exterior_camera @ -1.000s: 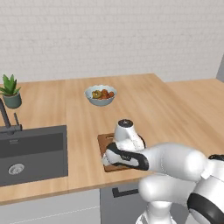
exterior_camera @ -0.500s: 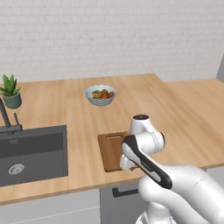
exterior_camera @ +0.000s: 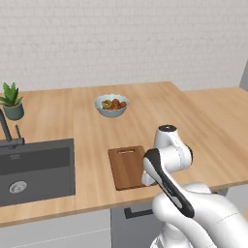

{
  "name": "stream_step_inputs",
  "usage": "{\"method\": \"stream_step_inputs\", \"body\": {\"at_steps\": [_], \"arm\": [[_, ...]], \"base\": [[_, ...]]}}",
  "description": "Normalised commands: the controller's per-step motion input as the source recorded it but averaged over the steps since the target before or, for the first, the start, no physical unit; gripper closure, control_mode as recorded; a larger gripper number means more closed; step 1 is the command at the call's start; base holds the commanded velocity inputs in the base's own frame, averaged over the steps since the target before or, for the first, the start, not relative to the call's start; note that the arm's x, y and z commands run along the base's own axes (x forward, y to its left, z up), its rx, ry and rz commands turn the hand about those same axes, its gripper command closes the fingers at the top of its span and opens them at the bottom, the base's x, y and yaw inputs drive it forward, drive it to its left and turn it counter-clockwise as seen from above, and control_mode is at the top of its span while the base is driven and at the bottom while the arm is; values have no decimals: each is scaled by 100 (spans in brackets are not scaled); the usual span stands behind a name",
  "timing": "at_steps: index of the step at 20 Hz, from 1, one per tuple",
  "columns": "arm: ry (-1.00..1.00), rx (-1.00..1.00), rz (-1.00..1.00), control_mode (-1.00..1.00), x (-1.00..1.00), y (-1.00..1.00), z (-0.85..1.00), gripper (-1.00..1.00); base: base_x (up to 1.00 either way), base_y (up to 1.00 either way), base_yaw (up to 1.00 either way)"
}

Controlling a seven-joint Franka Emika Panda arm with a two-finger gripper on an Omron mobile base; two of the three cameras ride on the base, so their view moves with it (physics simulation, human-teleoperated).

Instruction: Pick up the sponge from the counter and clean the cutting board by briefly scrubbing or pressing down on the cutting board. Once finished, release the sponge.

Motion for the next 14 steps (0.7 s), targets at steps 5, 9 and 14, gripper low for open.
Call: {"method": "stream_step_inputs", "body": {"at_steps": [5,9,14], "arm": [[-1,0,0,-100,0,-2,-76,100],[0,0,0,-100,0,0,-82,100],[0,0,0,-100,10,0,-90,100]], "base": [[0,0,0],[0,0,0],[0,0,0]]}}
